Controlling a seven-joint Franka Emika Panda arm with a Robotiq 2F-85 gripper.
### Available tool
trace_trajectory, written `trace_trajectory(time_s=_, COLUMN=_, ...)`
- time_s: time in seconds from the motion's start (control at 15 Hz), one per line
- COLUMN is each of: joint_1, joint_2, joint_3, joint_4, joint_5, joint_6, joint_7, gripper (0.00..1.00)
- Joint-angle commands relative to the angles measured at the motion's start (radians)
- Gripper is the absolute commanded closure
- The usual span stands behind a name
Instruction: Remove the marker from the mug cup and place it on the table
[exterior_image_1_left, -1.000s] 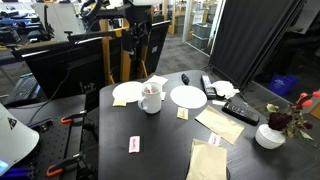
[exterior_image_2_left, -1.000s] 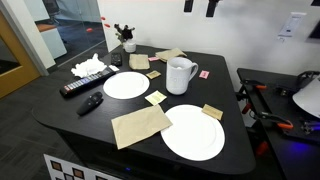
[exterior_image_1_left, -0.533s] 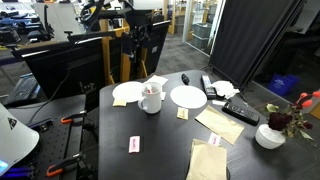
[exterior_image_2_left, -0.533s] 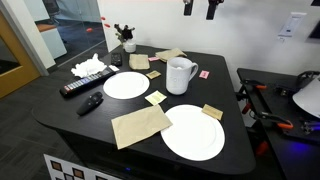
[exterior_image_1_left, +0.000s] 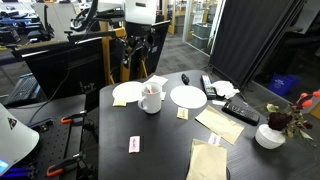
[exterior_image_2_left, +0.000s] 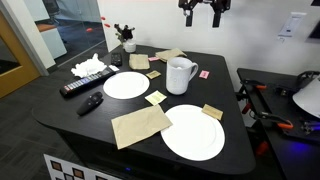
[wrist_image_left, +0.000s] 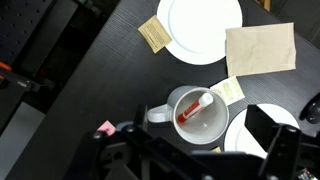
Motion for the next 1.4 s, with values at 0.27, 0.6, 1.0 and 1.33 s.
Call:
trace_trajectory(time_s=0.27, joint_1=0.005, joint_2=0.014, joint_3=-0.006, joint_4=0.001, joint_5=-0.002, joint_6=0.000, joint_7=0.114, gripper=0.00)
trace_trajectory(time_s=0.6, joint_1=0.002, joint_2=0.034, joint_3=-0.011, joint_4=0.013, joint_5=0.019, joint_6=-0.006, joint_7=0.143, gripper=0.00)
trace_trajectory(time_s=1.0, joint_1=0.000, joint_2=0.064, joint_3=-0.028, joint_4=0.011, joint_5=0.075, joint_6=-0.015, joint_7=0.215, gripper=0.00)
trace_trajectory(time_s=1.33, joint_1=0.004, joint_2=0.072, joint_3=-0.029, joint_4=-0.003, joint_5=0.136, joint_6=0.018, joint_7=0.307, gripper=0.00)
